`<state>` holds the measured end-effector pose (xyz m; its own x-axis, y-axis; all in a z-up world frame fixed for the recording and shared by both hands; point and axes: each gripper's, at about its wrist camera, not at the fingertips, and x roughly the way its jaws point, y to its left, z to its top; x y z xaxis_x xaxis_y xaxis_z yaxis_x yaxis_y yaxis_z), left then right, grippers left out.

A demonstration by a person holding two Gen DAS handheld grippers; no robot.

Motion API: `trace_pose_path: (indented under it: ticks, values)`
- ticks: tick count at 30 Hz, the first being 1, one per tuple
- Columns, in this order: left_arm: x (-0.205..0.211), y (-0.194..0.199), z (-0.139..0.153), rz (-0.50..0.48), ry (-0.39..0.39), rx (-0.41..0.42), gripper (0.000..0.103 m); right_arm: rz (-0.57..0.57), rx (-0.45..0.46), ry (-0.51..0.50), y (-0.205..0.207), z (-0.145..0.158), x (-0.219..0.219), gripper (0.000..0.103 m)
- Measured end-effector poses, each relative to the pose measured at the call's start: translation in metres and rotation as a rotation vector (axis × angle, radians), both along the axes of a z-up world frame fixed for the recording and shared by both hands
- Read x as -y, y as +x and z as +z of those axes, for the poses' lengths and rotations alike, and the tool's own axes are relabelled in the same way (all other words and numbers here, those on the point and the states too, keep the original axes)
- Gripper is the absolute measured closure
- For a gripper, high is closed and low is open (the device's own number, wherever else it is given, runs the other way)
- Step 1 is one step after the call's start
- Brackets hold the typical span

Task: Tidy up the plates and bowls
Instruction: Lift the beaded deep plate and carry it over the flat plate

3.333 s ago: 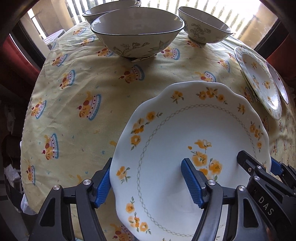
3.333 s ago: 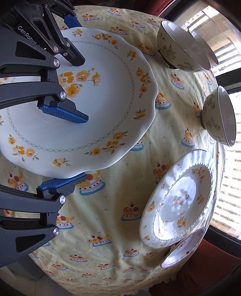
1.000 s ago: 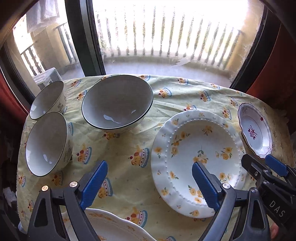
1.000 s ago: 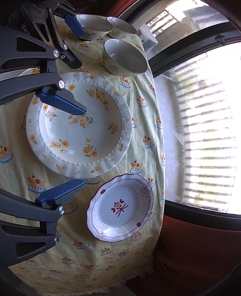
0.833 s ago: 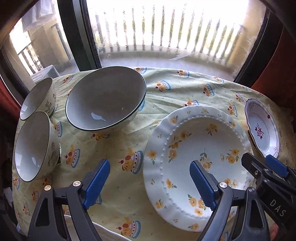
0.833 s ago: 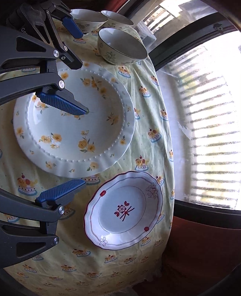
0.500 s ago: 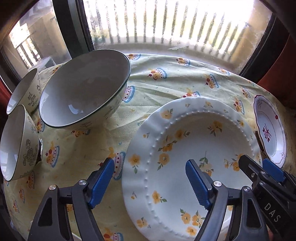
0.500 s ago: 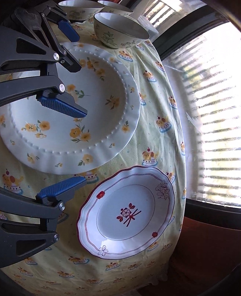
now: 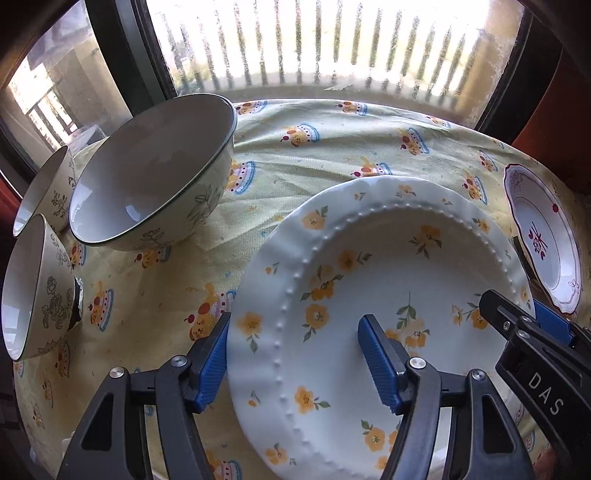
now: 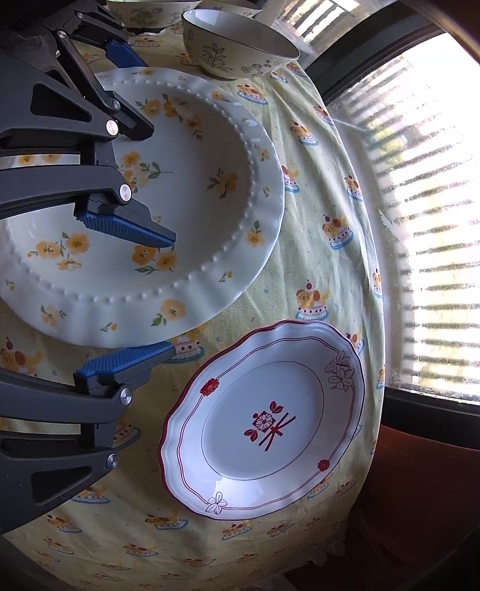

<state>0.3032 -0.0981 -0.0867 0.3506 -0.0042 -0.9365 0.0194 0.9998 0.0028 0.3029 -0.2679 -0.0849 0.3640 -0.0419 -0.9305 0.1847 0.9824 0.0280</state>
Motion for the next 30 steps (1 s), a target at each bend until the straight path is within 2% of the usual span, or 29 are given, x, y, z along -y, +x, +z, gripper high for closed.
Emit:
trace_pose_path:
  ticks: [11,15,17,24,30]
  values:
    - [0.007,-0.034,0.001,-0.077,-0.006,-0.075,0.035,-0.020,-0.067,-0.004,-0.046,0.001,0.005,0.047]
    - [0.010,-0.037,0.000,-0.094,0.002,-0.079,0.033,-0.011,-0.073,-0.007,-0.059,0.001,0.005,0.046]
    - [0.011,-0.035,-0.002,-0.085,-0.005,-0.082,0.029,-0.006,-0.073,-0.010,-0.058,-0.001,0.003,0.043]
    - [0.014,-0.019,-0.004,-0.067,-0.017,-0.066,0.029,0.005,-0.068,0.004,-0.044,-0.008,0.006,0.042]
    - [0.019,-0.021,0.001,-0.103,-0.007,-0.066,0.031,0.011,-0.097,-0.010,-0.042,-0.007,0.005,0.042]
